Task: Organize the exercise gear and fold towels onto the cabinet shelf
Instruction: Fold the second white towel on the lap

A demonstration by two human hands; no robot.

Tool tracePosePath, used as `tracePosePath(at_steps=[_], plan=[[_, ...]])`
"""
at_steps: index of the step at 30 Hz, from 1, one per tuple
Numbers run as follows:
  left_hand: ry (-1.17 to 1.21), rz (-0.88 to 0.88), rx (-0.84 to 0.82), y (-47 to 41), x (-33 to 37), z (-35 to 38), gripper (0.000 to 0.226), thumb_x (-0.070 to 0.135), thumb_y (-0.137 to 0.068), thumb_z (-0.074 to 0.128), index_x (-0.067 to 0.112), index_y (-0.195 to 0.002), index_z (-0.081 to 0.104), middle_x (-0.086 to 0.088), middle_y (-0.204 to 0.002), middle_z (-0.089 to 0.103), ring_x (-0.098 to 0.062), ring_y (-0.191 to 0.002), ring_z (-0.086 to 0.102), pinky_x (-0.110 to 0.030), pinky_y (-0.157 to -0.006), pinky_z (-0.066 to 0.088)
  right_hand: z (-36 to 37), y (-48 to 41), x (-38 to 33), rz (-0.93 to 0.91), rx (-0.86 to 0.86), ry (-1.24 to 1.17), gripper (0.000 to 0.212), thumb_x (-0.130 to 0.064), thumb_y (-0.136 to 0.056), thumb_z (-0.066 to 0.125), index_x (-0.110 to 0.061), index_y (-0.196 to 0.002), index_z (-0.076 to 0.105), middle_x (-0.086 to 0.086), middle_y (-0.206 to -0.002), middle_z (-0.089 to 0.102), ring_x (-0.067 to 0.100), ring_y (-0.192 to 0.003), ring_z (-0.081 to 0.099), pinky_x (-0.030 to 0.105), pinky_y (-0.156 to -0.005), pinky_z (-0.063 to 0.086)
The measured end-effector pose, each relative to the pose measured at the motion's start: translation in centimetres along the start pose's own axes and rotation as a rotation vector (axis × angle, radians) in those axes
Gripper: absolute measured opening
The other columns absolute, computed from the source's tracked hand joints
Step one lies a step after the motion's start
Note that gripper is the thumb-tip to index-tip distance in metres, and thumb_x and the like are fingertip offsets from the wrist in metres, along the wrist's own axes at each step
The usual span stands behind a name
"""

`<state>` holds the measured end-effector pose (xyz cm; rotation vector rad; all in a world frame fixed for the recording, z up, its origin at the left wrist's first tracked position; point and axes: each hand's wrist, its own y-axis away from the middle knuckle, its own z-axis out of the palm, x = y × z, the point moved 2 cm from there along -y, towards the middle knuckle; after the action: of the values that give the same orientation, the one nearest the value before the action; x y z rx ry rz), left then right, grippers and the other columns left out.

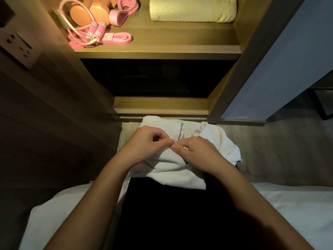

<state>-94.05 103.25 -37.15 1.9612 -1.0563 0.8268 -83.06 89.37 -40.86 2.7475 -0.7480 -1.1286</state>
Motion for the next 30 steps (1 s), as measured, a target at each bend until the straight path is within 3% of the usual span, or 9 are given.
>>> tracePosePath(at_steps=[4, 9, 12, 14, 16, 20, 24, 27, 30], plan=[[-0.017, 0.002, -0.014, 0.1, 0.0, 0.1, 0.015, 0.026, -0.091, 0.065, 0.017, -0.095, 0.076, 0.001, -0.089, 0.073, -0.018, -0.089, 0.066, -0.041, -0.085, 0.054, 0.0, 0.1, 0.0, -0.002, 0.026, -0.004, 0.058, -0.069, -0.089, 0.031, -0.02, -0.063, 0.05, -0.004, -0.06, 0.059, 0.009, -0.061, 0.053, 0.033, -0.06, 0.043], [-0.075, -0.02, 0.01, -0.2, -0.6, 1.5, 0.02, 0.026, -0.101, 0.046, 0.019, -0.088, 0.06, 0.007, -0.08, 0.06, -0.014, -0.077, 0.054, -0.029, -0.069, 0.043, -0.3, 0.9, 0.1, -0.011, 0.041, -0.095, 0.039, -0.053, -0.095, 0.042, -0.026, -0.068, 0.05, -0.008, -0.067, 0.057, 0.01, -0.07, 0.053, 0.04, -0.069, 0.047], [-0.145, -0.043, 0.079, -0.7, -1.0, 3.3, 0.021, 0.027, -0.104, 0.036, 0.016, -0.095, 0.052, 0.001, -0.087, 0.059, -0.017, -0.083, 0.054, -0.035, -0.074, 0.044, -0.7, 2.4, 1.0, 0.003, 0.084, -0.184, 0.013, -0.042, -0.093, 0.043, -0.039, -0.098, 0.055, -0.022, -0.1, 0.06, -0.003, -0.094, 0.055, 0.022, -0.081, 0.047], [-0.18, -0.024, 0.103, -0.8, -1.3, 4.5, 0.023, 0.028, -0.105, 0.034, 0.014, -0.096, 0.05, -0.003, -0.088, 0.061, -0.022, -0.083, 0.055, -0.039, -0.076, 0.046, -1.0, 3.6, 1.7, 0.025, 0.118, -0.221, 0.026, -0.043, -0.089, 0.042, -0.043, -0.115, 0.047, -0.027, -0.114, 0.051, -0.014, -0.105, 0.048, 0.009, -0.083, 0.039], [-0.2, 0.004, 0.122, -0.7, -1.6, 5.3, 0.027, 0.029, -0.104, 0.033, 0.013, -0.09, 0.05, -0.005, -0.082, 0.06, -0.025, -0.078, 0.055, -0.044, -0.074, 0.048, -1.3, 4.4, 2.2, 0.022, 0.178, -0.246, 0.031, -0.041, -0.089, 0.044, -0.04, -0.12, 0.044, -0.025, -0.118, 0.046, -0.018, -0.11, 0.043, 0.005, -0.085, 0.036], [-0.134, 0.091, 0.181, -0.4, -1.4, 5.4, 0.038, 0.047, -0.093, 0.037, 0.016, -0.077, 0.053, -0.002, -0.071, 0.06, -0.024, -0.071, 0.057, -0.049, -0.069, 0.049, -1.9, 5.3, 2.5, -0.027, 0.241, -0.296, 0.009, -0.025, -0.094, 0.057, -0.029, -0.102, 0.058, -0.016, -0.12, 0.046, -0.009, -0.115, 0.044, 0.0, -0.091, 0.029], [-0.035, 0.21, 0.06, -0.3, -0.6, 4.4, 0.034, 0.061, -0.081, 0.051, 0.034, -0.098, 0.064, 0.016, -0.099, 0.069, -0.003, -0.098, 0.061, -0.036, -0.091, 0.05, -2.5, 5.7, 1.9, -0.083, 0.29, -0.365, 0.015, -0.023, -0.091, 0.059, -0.038, -0.092, 0.061, -0.015, -0.114, 0.05, 0.001, -0.11, 0.051, 0.009, -0.092, 0.036], [-0.1, 0.274, -0.043, -0.3, 0.0, 4.3, 0.041, 0.06, -0.079, 0.058, 0.041, -0.114, 0.066, 0.02, -0.112, 0.069, -0.003, -0.104, 0.062, -0.036, -0.095, 0.049, -3.1, 6.0, 1.4, -0.144, 0.343, -0.381, 0.014, -0.021, -0.088, 0.06, -0.03, -0.095, 0.068, -0.014, -0.099, 0.059, 0.008, -0.097, 0.058, 0.018, -0.084, 0.044], [-0.149, 0.296, -0.041, -0.5, 0.6, 4.9, 0.039, 0.055, -0.08, 0.061, 0.042, -0.117, 0.066, 0.018, -0.112, 0.07, -0.009, -0.101, 0.064, -0.038, -0.092, 0.05, -3.5, 6.3, 1.2, -0.143, 0.363, -0.37, 0.017, -0.011, -0.087, 0.064, -0.025, -0.095, 0.071, -0.015, -0.093, 0.063, 0.009, -0.092, 0.06, 0.02, -0.079, 0.046]])
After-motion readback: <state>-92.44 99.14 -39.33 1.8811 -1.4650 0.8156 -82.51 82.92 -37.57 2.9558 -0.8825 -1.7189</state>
